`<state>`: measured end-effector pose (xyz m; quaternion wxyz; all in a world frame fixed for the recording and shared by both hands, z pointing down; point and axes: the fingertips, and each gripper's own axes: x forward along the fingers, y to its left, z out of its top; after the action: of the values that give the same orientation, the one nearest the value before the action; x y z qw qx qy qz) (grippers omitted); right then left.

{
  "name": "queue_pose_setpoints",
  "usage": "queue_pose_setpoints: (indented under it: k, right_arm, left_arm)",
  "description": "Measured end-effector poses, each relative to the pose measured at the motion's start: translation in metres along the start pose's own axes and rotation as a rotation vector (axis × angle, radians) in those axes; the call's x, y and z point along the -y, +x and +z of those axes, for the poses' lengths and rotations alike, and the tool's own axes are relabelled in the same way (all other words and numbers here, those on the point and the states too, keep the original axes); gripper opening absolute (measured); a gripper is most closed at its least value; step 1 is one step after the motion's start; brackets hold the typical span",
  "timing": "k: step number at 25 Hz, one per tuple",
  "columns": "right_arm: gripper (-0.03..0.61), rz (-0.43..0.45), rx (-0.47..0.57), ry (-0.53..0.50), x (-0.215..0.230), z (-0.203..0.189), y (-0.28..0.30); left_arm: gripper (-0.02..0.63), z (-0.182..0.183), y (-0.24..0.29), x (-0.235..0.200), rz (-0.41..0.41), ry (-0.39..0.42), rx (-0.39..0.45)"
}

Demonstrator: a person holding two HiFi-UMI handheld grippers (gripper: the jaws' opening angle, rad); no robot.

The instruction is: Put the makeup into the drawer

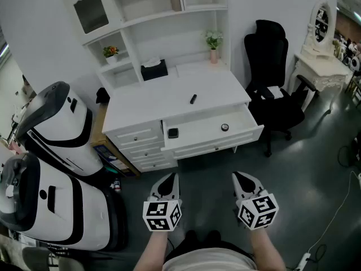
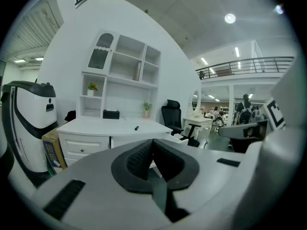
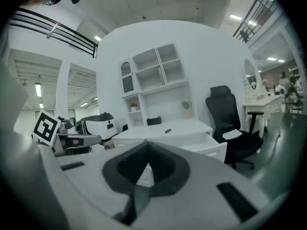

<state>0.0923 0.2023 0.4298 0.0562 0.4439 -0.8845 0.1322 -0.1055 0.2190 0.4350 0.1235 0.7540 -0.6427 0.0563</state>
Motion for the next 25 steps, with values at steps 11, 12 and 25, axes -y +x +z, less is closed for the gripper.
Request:
queue_pose_setpoints:
  k: [11,12,25]
  right_arm:
    - [0.003,0.065,0.017,0.054,0.025,-0.004,-0.013]
    - [0.002,0.065,0.017,0.059,0.026,-0.006,-0.015]
    - [0.003,0.046,0.04,0.1,0.054,0.002,-0.012]
  left_arm:
    - [0.034,-0.002,0.0,0.03,0.039,0.018,0.008]
    - [0.043,-0.003,0.001,0.032,0.04,0.015,0.003]
    - [0.146,0.001,0.019,0.037,0.054,0.0,-0.026]
